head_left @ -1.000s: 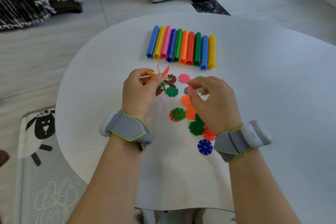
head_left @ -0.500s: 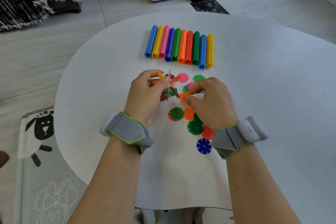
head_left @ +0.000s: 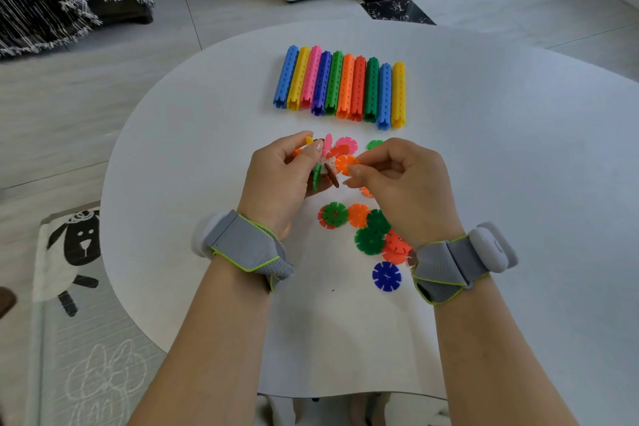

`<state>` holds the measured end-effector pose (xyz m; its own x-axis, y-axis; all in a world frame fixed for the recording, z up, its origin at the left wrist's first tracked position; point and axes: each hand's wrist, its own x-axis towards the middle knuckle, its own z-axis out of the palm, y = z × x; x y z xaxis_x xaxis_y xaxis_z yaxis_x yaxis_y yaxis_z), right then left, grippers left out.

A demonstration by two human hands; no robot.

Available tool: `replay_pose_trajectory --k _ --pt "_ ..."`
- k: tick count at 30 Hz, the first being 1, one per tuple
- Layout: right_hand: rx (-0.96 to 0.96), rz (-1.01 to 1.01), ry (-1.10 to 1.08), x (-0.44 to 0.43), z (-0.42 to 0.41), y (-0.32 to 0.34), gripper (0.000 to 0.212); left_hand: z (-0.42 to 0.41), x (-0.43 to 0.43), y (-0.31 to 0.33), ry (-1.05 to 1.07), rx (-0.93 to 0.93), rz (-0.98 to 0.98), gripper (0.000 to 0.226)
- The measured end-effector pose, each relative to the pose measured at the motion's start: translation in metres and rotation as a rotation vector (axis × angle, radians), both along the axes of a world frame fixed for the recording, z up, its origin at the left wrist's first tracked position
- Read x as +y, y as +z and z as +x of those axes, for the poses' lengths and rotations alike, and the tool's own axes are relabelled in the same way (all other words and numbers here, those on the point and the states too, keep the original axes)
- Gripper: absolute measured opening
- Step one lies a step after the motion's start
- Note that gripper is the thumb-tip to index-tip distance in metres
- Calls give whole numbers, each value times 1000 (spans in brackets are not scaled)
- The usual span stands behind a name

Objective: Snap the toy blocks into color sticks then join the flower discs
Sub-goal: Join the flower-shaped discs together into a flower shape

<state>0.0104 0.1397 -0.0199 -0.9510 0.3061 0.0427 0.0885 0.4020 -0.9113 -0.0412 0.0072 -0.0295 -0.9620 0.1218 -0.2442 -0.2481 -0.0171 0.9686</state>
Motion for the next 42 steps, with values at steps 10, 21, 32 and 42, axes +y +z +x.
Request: replay_pose_trajectory --k 10,21,32,42 --pt "-40 60 34 -2 -3 -3 13 1 -3 3 -40 14 13 19" --pt "64 231 46 -2 -2 -9 4 4 -2 3 -95 115 -186 18" --pt "199 281 21 -5 -1 -17 4 3 -3 1 -123 155 -197 16" --pt "159 201 -149 10 -3 -11 8 -1 9 7 -104 68 -66 37"
